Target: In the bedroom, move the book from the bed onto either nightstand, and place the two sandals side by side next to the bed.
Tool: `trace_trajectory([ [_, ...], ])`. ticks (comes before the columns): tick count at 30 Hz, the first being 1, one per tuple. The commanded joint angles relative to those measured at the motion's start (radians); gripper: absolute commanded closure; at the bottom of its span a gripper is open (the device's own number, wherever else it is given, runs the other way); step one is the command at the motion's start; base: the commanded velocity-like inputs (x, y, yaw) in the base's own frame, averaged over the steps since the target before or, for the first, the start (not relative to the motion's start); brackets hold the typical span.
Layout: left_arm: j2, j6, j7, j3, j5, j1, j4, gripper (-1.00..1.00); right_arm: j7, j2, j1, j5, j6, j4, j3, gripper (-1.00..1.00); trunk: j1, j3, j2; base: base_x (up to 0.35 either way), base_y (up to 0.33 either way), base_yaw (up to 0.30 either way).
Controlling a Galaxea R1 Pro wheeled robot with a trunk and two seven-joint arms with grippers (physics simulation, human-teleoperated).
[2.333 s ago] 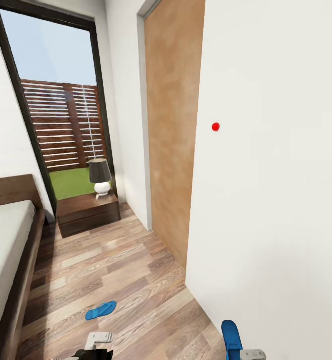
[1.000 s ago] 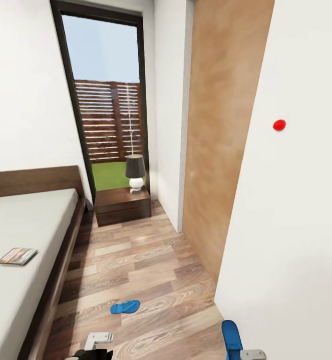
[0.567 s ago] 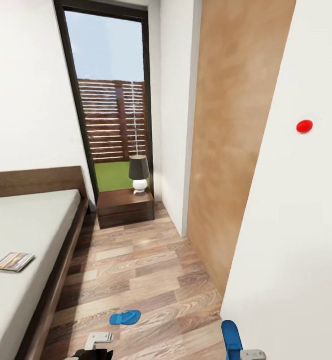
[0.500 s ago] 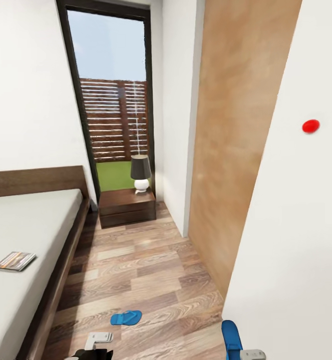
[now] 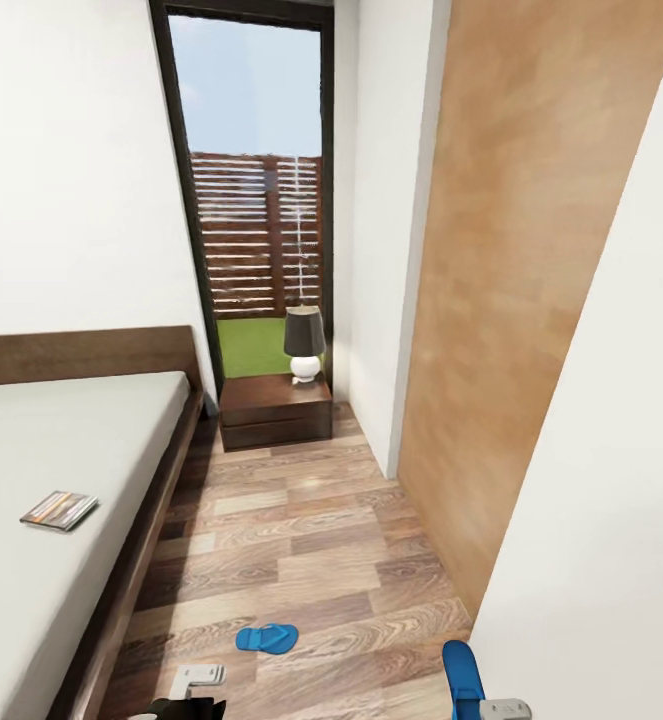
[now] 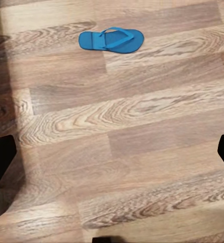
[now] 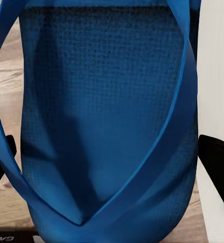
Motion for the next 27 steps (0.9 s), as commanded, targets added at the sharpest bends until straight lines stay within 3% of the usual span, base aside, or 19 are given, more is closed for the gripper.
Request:
trace_trajectory([
  [1,0.000,0.006,-0.003,-0.001,0.003,0.000,-0.002,-1.00,0.000,-0.001,0.000,0.000,0.005,-0.002,0.003,1.00,0.000,-0.001,-0.001,0.070,-0.023,0.044],
  [27,0.000,0.006,-0.003,-0.001,0.004,0.000,-0.002,-1.00,0.000,-0.001,0.000,0.000,0.005,-0.001,0.003,1.00,0.000,-0.008,-0.001,0.137,-0.042,0.120],
])
